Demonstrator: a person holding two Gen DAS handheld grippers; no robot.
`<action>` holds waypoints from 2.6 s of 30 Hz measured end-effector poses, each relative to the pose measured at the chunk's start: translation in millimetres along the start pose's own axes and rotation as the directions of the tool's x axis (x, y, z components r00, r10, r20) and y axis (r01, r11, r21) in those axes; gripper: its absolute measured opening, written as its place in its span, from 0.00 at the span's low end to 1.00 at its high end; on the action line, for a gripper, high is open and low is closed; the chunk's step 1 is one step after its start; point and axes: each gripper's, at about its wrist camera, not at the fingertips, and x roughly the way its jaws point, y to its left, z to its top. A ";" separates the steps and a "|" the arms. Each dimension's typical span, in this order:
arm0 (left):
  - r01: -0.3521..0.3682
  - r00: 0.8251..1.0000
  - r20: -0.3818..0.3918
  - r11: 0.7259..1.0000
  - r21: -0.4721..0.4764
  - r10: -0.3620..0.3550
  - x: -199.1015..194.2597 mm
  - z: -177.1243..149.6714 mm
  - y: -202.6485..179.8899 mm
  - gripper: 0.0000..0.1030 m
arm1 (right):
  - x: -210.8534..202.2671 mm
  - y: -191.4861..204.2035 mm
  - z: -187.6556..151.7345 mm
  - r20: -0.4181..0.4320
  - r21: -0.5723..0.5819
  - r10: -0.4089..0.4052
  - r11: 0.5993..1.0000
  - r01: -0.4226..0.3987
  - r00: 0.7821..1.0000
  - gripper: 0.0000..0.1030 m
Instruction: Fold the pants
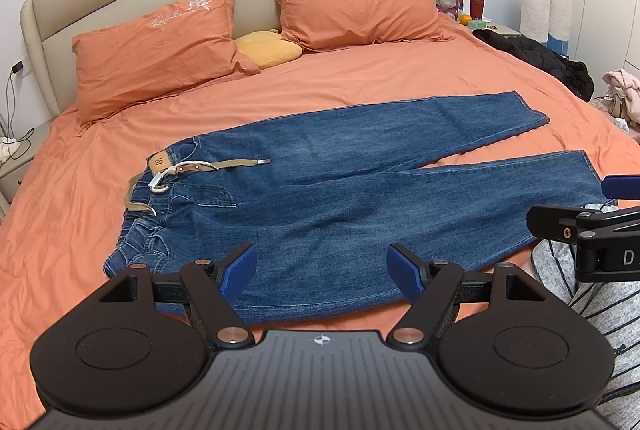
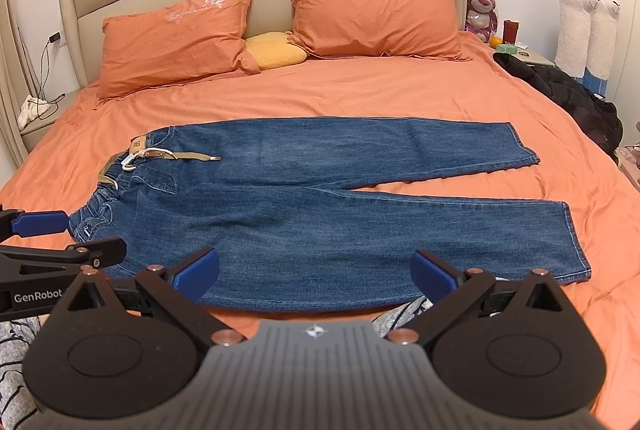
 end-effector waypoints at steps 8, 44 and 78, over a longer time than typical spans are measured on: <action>-0.015 1.000 -0.006 0.998 0.067 0.015 6.7 5.6 12.9 0.84 | 6.5 -12.4 2.7 -0.014 -0.009 -0.033 0.999 0.033 0.999 0.95; 0.191 0.880 -0.424 0.659 0.728 0.213 201.4 -50.0 128.2 0.61 | 178.8 -317.9 6.0 -0.378 -0.454 -0.302 0.884 0.110 0.875 0.34; -0.189 0.953 -0.138 0.883 0.430 0.271 163.6 -14.8 150.0 0.28 | 181.1 -290.6 -80.9 -0.183 -0.799 -0.305 0.600 0.039 0.935 0.00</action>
